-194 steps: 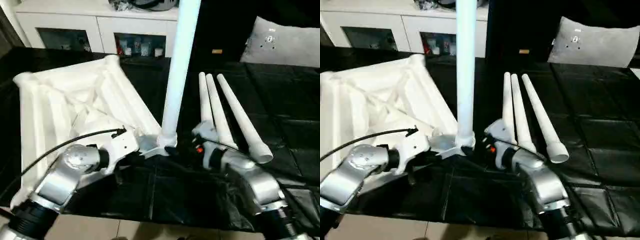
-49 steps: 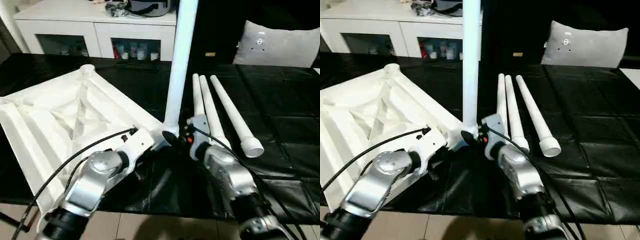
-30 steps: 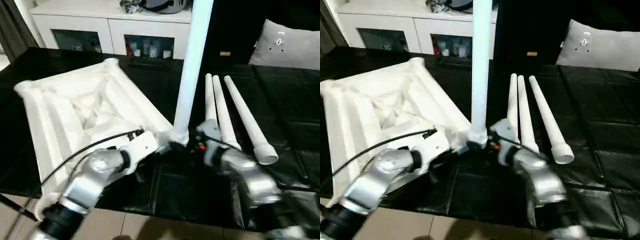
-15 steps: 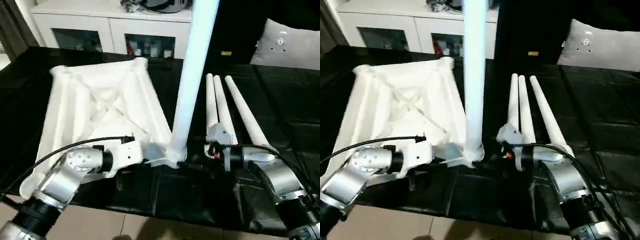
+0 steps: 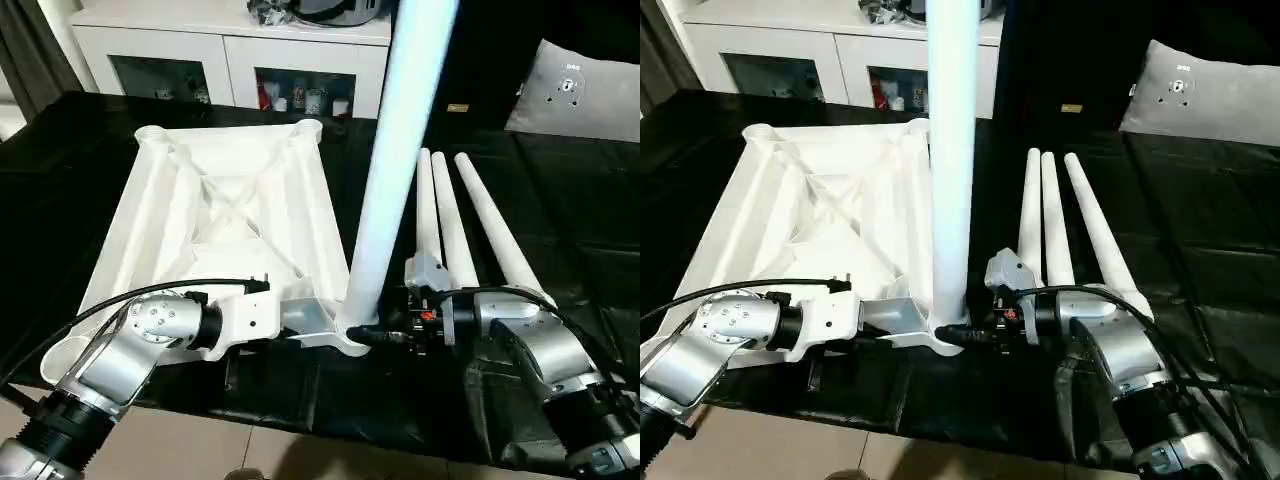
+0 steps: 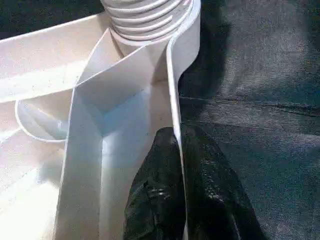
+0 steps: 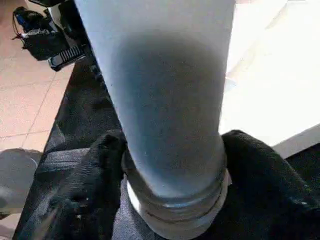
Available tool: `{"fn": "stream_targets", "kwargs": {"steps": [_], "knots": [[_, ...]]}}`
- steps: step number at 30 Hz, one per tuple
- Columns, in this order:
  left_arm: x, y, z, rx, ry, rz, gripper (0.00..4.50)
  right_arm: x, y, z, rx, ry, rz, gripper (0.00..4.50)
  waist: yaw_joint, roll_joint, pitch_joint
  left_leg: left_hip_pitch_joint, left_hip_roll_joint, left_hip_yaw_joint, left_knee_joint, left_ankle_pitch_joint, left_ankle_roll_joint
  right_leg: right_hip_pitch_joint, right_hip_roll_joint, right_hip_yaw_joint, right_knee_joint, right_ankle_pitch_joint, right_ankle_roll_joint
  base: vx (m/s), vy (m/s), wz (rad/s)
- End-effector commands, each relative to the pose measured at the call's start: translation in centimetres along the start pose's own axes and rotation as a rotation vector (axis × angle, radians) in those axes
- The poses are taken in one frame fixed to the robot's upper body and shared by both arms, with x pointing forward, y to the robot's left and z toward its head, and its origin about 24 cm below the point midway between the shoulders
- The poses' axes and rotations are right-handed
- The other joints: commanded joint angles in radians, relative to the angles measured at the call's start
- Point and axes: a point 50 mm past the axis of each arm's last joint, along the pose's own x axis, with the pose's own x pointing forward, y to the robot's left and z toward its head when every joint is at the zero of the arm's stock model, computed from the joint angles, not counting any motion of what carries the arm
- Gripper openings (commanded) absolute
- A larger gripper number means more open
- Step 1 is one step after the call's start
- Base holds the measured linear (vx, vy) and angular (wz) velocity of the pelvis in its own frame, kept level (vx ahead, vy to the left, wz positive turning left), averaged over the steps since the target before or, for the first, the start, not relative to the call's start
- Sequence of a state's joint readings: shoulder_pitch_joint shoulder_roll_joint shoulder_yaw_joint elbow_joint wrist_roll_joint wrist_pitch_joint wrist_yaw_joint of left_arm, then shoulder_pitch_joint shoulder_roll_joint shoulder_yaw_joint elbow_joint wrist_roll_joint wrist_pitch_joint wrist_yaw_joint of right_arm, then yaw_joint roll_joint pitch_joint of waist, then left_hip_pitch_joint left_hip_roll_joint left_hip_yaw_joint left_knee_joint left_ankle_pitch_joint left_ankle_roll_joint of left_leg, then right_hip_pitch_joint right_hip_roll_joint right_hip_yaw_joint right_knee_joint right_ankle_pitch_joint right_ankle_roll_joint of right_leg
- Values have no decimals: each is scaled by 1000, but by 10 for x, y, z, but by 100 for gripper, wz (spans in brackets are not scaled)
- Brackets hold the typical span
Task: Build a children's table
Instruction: Rotate leg to tighten
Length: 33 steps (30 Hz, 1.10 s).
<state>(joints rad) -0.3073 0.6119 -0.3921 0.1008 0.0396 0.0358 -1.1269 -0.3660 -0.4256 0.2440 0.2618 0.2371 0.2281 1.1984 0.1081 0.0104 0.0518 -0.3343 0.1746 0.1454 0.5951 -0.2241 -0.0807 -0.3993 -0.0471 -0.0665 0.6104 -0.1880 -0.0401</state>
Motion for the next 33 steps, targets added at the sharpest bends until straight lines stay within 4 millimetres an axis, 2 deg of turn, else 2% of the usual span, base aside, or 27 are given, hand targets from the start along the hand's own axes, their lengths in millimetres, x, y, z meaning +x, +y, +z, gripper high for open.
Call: {"fn": "stream_targets", "kwargs": {"steps": [1, 6, 10, 11, 12, 13, 14, 15, 16, 18, 19, 20, 21, 23, 24, 25, 26, 27, 28, 29, 30, 33], "knots": [[7, -12, -7, 0, 47, -88, 0, 3, 0, 1, 10, -6, 24, 287, -1, 0, -57, -13, 49, -4, -69, -98, 58, 58, -93, 58, -74, -237, -169, 0, 0, 0], [8, -13, -7, -19, 33, -87, 0, 5, 3, 0, 35, -20, 34, 269, -1, -1, -58, -13, 49, -5, -69, -100, 54, 59, -93, 57, -74, -228, -170, 0, 0, 0], [16, -9, 6, -182, -34, 4, 0, 25, 9, -7, 95, -4, -41, 266, -4, 1, -57, -11, 52, -4, -70, -92, 40, 58, -93, 58, -69, -218, -184, 0, 0, 0], [18, -8, 10, -202, -50, 18, 0, 30, 8, -8, 103, -7, -72, 266, -6, 0, -53, -12, 49, -3, -71, -104, 40, 55, -91, 57, -76, -246, -179, 0, 0, 0], [22, -7, 16, -231, -75, 48, 0, 40, 6, -8, 132, -19, -135, 265, -14, -2, -49, -13, 45, -5, -75, -138, 25, 58, -93, 56, -84, -342, -150, 0, 0, 0], [26, -5, 21, -253, -93, 79, 0, 49, 4, -7, 165, -33, -191, 265, -19, 2, -48, -13, 45, -6, -77, -149, 17, 56, -93, 56, -86, -367, -144, 0, 0, 0], [29, -4, 24, -267, -103, 99, 0, 54, 3, -6, 186, -41, -225, 265, -25, -1, -46, -16, 42, -7, -78, -164, 13, 57, -93, 53, -93, -408, -129, 0, 0, 0], [35, -3, 31, -294, -113, 149, 0, 67, -2, -2, 242, -65, -308, 265, -34, 0, -46, -16, 39, -11, -80, -186, 2, 59, -96, 49, -98, -471, -102, 0, 0, 0], [36, -2, 32, -296, -113, 155, 0, 68, -2, -2, 249, -67, -317, 264, -46, -2, -44, -11, 35, -13, -78, -210, 1, 52, -94, 45, -109, -532, -79, 0, 0, 0], [41, -1, 36, -311, -112, 188, 0, 75, -5, 0, 273, -72, -370, 264, -52, 0, -44, -9, 33, -14, -76, -223, 11, 49, -93, 45, -117, -572, -58, 0, 0, 0], [46, 2, 41, -320, -107, 237, 0, 81, -8, 1, 289, -74, -429, 264, -54, 1, -43, -5, 32, -12, -74, -239, 17, 42, -91, 44, -122, -583, -54, 0, 0, 0], [54, 9, 46, -351, -92, 322, 0, 87, -15, 1, 310, -71, -529, 264, -56, -5, -44, -2, 33, -10, -73, -241, 17, 38, -89, 44, -122, -584, -54, 0, 0, 0], [58, 12, 49, -359, -85, 364, 0, 89, -18, 0, 324, -65, -582, 264, -61, 0, -39, 6, 29, -10, -69, -258, 9, 30, -87, 36, -132, -620, -50, 0, 0, 0], [63, 17, 53, -378, -83, 406, 0, 91, -21, 0, 340, -75, -608, 264, -56, 0, -46, -2, 29, -14, -71, -248, 17, 40, -92, 38, -129, -605, -42, 0, 0, 0], [68, 20, 58, -399, -81, 436, 0, 92, -21, 1, 361, -103, -622, 264, -57, -3, -47, -8, 36, -13, -77, -240, 22, 41, -88, 39, -123, -535, -51, 0, 0, 0], [69, 20, 58, -401, -80, 439, 0, 92, -22, 2, 362, -106, -624, 334, -54, -2, -49, -3, 38, -13, -76, -244, 23, 38, -89, 41, -120, -515, -58, 0, 0, 0], [69, 21, 59, -406, -78, 444, 0, 91, -22, 3, 365, -115, -630, 334, -53, -1, -50, -1, 39, -13, -76, -244, 25, 37, -89, 43, -116, -490, -68, 0, 0, 0], [70, 21, 60, -406, -75, 448, 0, 89, -23, 3, 374, -128, -637, 340, -48, -2, -53, -12, 42, -13, -79, -215, 32, 46, -90, 47, -104, -404, -94, 0, 0, 0], [69, 22, 60, -401, -69, 451, 0, 85, -24, 3, 370, -138, -644, 340, -45, -1, -55, -11, 43, -13, -79, -201, 33, 46, -90, 47, -100, -372, -103, 0, 0, 0], [69, 22, 60, -401, -69, 451, 0, 85, -24, 3, 370, -138, -644, 353, -43, -1, -56, -10, 43, -12, -78, -190, 35, 45, -90, 49, -98, -343, -113, 0, 0, 0], [68, 22, 59, -396, -65, 452, 0, 82, -25, 3, 363, -143, -649, 378, -43, -1, -56, -15, 43, -11, -77, -168, 39, 50, -91, 50, -91, -294, -133, 0, 0, 0], [62, 22, 52, -360, -26, 454, 0, 68, -28, 3, 300, -169, -647, 389, -37, 1, -58, -17, 40, -7, -72, -142, 49, 55, -95, 52, -89, -261, -151, 0, 0, 0]]}}
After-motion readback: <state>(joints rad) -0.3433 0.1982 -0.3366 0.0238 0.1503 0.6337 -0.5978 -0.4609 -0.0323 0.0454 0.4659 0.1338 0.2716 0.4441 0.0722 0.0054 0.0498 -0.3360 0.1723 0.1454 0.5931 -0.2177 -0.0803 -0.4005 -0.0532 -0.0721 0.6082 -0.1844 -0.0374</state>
